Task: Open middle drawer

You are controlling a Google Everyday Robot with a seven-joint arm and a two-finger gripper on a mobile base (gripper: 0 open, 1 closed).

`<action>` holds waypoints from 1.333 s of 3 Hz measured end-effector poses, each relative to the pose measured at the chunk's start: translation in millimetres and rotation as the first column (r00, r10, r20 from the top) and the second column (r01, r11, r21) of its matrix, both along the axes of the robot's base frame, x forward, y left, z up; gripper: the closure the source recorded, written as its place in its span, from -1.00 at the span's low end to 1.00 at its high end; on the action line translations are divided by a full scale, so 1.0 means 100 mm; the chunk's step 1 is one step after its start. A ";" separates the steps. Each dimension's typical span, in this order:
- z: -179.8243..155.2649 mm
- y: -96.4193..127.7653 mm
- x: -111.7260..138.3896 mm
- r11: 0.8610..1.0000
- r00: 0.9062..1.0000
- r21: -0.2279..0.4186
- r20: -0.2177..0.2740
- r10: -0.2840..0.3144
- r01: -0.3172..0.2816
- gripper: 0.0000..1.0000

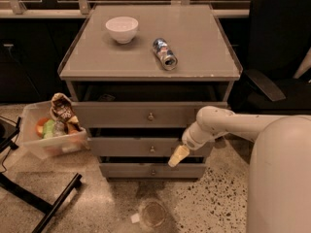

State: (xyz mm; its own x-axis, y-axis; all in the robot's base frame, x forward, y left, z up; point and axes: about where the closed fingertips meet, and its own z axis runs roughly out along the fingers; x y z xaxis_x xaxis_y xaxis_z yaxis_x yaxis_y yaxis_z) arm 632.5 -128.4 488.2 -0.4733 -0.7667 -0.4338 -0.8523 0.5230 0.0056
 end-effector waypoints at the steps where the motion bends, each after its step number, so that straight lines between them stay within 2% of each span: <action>1: -0.01 0.00 -0.01 1.000 1.000 0.000 0.002 0.000 0.000 -1.00; 2: -0.15 0.08 0.04 0.999 0.999 -0.020 0.020 0.039 -0.038 -1.00; 3: -0.28 0.14 0.11 0.997 0.993 -0.017 0.083 0.081 -0.080 -1.00; 4: -0.40 0.20 0.21 0.995 0.976 0.000 0.192 0.102 -0.104 -1.00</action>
Offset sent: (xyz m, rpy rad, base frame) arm 0.0124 0.0148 -0.0312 -0.0477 -0.0518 0.0850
